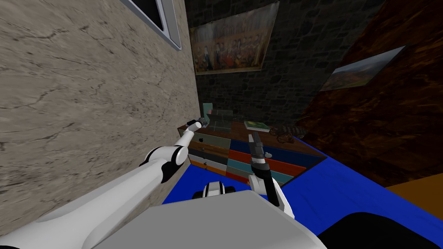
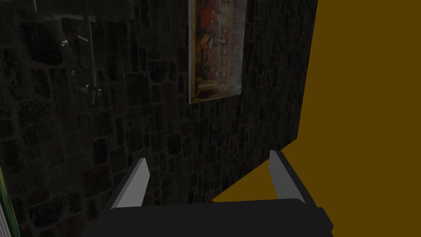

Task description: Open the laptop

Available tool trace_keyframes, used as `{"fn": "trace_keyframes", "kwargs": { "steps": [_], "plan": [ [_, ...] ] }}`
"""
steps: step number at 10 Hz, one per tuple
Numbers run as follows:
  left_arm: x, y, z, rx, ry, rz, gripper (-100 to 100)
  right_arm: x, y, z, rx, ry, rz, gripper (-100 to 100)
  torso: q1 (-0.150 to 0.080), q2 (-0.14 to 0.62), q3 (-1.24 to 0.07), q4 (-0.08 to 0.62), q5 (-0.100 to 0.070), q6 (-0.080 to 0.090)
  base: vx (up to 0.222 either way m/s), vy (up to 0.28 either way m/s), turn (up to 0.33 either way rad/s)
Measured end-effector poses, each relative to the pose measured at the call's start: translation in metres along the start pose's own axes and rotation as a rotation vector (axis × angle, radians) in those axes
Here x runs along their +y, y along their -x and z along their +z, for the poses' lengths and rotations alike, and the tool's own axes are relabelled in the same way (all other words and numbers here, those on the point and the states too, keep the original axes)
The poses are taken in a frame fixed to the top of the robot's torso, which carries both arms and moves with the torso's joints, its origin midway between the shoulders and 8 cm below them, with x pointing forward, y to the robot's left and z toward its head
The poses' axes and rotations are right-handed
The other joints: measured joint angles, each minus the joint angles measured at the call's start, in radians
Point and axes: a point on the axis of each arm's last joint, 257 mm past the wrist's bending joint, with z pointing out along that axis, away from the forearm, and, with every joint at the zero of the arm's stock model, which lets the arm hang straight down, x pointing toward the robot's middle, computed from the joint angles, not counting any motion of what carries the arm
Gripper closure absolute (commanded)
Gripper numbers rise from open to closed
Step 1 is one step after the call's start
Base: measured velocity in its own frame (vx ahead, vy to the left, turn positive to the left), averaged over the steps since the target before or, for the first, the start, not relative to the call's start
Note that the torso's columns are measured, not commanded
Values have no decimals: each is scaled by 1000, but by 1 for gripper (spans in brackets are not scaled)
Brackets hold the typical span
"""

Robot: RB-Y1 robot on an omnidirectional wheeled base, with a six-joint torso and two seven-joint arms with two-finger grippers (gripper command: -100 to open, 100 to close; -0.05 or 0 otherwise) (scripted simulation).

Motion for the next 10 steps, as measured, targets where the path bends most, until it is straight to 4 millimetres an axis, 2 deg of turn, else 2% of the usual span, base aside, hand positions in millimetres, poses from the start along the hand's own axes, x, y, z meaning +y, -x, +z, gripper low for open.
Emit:
{"fn": "trace_keyframes", "kwargs": {
  "steps": [3, 7, 10],
  "plan": [
    [3, -1, 0, 9, 5, -125, 100, 0, 0, 0, 0, 0, 0, 0, -3, -2, -1, -1, -1, 1, 7, 56, 7],
    [19, 6, -3, 20, 11, -346, 100, 0, 0, 0, 0, 0, 0, 0, 1, -4, -3, -3, 1, -1, 26, 74, -19],
    [24, 7, -4, 27, 9, -439, 100, 0, 0, 0, 0, 0, 0, 0, 2, -5, -4, -5, 1, -1, 9, 34, -8]
  ]
}}
